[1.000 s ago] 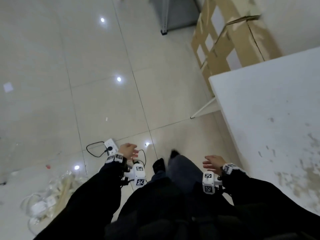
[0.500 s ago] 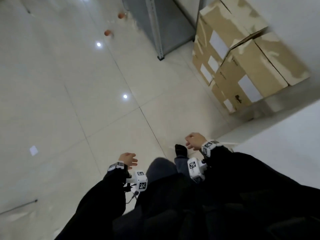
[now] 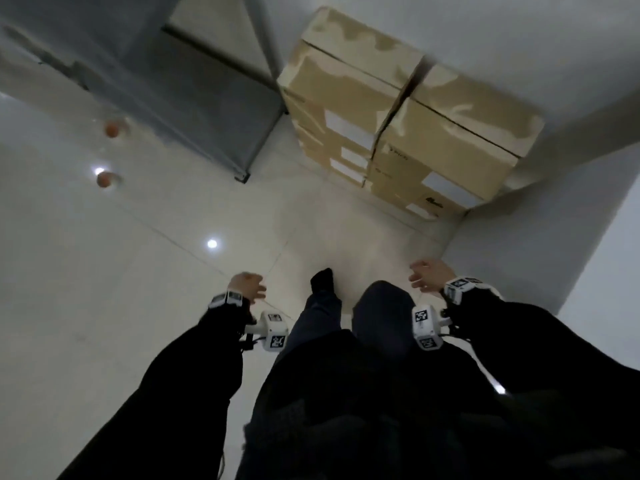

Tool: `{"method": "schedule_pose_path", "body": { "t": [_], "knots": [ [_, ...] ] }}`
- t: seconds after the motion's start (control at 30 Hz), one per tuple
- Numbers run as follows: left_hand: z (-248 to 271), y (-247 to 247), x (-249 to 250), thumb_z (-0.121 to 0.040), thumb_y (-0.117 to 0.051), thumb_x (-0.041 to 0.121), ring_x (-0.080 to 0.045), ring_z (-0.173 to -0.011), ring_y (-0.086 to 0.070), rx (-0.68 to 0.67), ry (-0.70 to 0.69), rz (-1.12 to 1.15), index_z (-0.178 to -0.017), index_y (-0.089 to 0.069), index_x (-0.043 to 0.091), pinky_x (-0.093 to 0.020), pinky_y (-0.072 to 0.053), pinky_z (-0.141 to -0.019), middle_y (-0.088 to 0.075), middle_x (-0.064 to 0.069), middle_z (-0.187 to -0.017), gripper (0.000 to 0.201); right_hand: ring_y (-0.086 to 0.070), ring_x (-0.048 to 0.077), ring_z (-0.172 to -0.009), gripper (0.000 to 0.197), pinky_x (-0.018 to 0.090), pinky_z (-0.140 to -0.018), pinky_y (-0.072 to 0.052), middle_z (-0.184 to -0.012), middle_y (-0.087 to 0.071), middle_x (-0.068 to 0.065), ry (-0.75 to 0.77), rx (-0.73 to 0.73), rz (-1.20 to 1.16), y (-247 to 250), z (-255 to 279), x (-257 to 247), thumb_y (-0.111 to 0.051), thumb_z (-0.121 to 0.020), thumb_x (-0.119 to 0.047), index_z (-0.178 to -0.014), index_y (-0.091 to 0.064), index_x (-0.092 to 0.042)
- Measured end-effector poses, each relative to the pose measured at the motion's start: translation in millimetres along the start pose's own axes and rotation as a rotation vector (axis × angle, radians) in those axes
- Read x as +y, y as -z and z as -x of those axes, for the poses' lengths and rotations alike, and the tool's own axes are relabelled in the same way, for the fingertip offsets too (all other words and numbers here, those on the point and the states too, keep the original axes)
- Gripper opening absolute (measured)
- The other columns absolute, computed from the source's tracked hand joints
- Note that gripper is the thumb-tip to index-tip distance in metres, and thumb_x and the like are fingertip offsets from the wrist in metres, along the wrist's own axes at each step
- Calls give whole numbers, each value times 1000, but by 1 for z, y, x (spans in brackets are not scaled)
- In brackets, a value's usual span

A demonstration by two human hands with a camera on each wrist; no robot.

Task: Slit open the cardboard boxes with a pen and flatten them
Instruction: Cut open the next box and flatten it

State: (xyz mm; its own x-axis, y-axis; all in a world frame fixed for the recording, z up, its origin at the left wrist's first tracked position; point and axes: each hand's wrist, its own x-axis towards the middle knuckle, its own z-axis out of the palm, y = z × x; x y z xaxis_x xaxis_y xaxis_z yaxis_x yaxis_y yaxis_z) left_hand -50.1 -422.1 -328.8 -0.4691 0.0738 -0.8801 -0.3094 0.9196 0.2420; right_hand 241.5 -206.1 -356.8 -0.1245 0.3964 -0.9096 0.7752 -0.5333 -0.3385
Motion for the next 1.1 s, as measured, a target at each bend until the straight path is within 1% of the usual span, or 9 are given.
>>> {"method": "schedule_pose_path", "body": {
  "t": [0.13, 0.23, 0.3, 0.4, 0.53, 0.63, 0.83, 1.03, 1.1],
  "knots": [
    [-24, -34, 126, -98, -44, 11, -6, -36, -56, -64, -211, -140, -114, -57, -2, -21, -37, -47, -57, -8, -70, 25, -52, 17, -61, 10, 27, -57, -42, -73, -55, 8, -128, 158, -222, 54, -26, 6, -44, -99, -12, -95, -53, -7],
    [-40, -87, 216, -98, -47, 9, -19, -56, -55, -137, -385, -262, -111, -58, -6, -12, -38, -38, -59, -18, -82, 23, -45, 16, -50, 14, 19, -44, -39, -71, -44, 14, -148, 374, -421, 106, -64, -8, -42, -98, -9, -92, -54, -3],
    [-51, -131, 273, -97, -48, 14, -24, -67, -57, -119, -536, -339, -105, -61, 0, -14, -44, -49, -62, -18, -93, 20, -42, 16, -50, 29, 22, -47, -36, -77, -46, 17, -142, 545, -417, 142, -100, -21, -44, -98, -18, -99, -57, 8],
    [-62, -197, 353, -96, -50, 20, -25, -88, -57, -85, -748, -447, -112, -60, 9, -16, -36, -61, -64, -10, -106, 22, -55, 26, -89, 58, 35, -78, -41, -112, -58, 22, -67, 664, -557, 185, -147, -54, -50, -92, -48, -120, -55, 2],
    [-83, -270, 426, -95, -52, 19, -28, -121, -51, -79, -798, -465, -138, -41, 4, -21, -35, -88, -52, -14, -135, 47, -40, 26, -133, 81, 36, -109, -30, -147, -39, 7, 32, 658, -700, 215, -203, -85, -52, -84, -61, -146, -32, -12],
    [-104, -296, 447, -96, -49, 26, -33, -126, -46, -33, -651, -494, -144, -32, 3, -32, -38, -97, -44, -17, -143, 56, -40, 28, -133, 97, 40, -111, -29, -146, -41, 8, -7, 600, -703, 215, -224, -84, -44, -72, -80, -144, -32, -15],
    [-118, -306, 465, -98, -48, 29, -32, -126, -47, -88, -561, -623, -136, -43, 1, -30, -42, -95, -48, -18, -139, 47, -41, 28, -131, 68, 37, -109, -31, -145, -41, 10, 14, 487, -679, 213, -227, -79, -33, -94, -59, -144, -34, -13],
    [-86, -285, 447, -91, -56, 34, -31, -112, -54, -48, -667, -516, -128, -47, 6, -27, -37, -81, -57, -12, -121, 47, -39, 29, -134, 107, 45, -112, -29, -147, -40, 10, -53, 498, -674, 218, -171, -74, -33, -68, -86, -145, -34, -12],
    [-62, -267, 433, -86, -64, 33, -29, -113, -54, -21, -744, -429, -129, -48, 5, -27, -41, -86, -57, -11, -121, 54, -39, 30, -133, 93, 38, -112, -28, -145, -42, 13, -8, 540, -639, 216, -130, -83, -33, -81, -77, -142, -39, -7]
  ]
}}
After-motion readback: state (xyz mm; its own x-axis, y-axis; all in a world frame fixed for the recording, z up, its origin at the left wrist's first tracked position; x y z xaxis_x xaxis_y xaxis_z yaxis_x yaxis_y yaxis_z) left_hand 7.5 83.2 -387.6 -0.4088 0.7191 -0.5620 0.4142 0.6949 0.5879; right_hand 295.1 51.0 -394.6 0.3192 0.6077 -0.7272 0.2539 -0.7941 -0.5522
